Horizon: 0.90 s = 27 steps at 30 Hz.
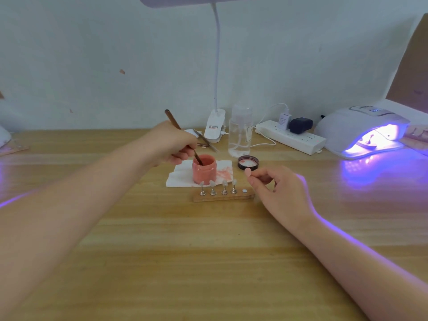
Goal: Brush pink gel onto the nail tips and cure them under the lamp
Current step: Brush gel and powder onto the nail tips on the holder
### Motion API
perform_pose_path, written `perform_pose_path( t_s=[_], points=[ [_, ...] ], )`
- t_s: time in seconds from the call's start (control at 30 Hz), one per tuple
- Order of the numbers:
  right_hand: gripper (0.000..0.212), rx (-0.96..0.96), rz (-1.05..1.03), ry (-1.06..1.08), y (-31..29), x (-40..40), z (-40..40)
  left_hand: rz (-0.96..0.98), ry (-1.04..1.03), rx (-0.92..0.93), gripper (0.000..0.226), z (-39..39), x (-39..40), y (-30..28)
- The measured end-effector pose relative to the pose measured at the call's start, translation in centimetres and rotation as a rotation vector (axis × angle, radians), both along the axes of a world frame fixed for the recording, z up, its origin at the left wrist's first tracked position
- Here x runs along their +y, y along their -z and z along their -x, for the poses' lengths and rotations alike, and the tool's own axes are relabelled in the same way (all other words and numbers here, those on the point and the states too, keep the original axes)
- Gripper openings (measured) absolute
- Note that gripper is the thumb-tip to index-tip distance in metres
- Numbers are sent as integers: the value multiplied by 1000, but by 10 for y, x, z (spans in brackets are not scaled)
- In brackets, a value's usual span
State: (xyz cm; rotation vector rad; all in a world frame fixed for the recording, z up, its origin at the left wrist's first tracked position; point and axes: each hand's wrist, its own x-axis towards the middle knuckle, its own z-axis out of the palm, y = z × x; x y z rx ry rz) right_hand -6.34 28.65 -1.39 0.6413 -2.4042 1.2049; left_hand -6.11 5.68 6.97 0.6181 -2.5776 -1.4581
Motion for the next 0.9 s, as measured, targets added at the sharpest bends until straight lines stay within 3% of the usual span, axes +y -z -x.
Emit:
perform_pose_path(
  t_s=[0.2, 0.33, 0.67, 0.9],
  points=[
    [12, 12, -16, 4, 0, -1, 0, -472, -98, -41, 18, -12, -27, 1],
    [12, 13, -4, 2, -1, -1, -1, -675, -103, -105, 16, -17, -40, 10],
    [13, 40, -18, 8, -1, -1, -2, -803, -150, -137, 17, -24, -58, 27],
    [14, 53, -14, 2, -1, -2, -2, -898, -175, 16, 18, -22, -43, 28]
  ],
)
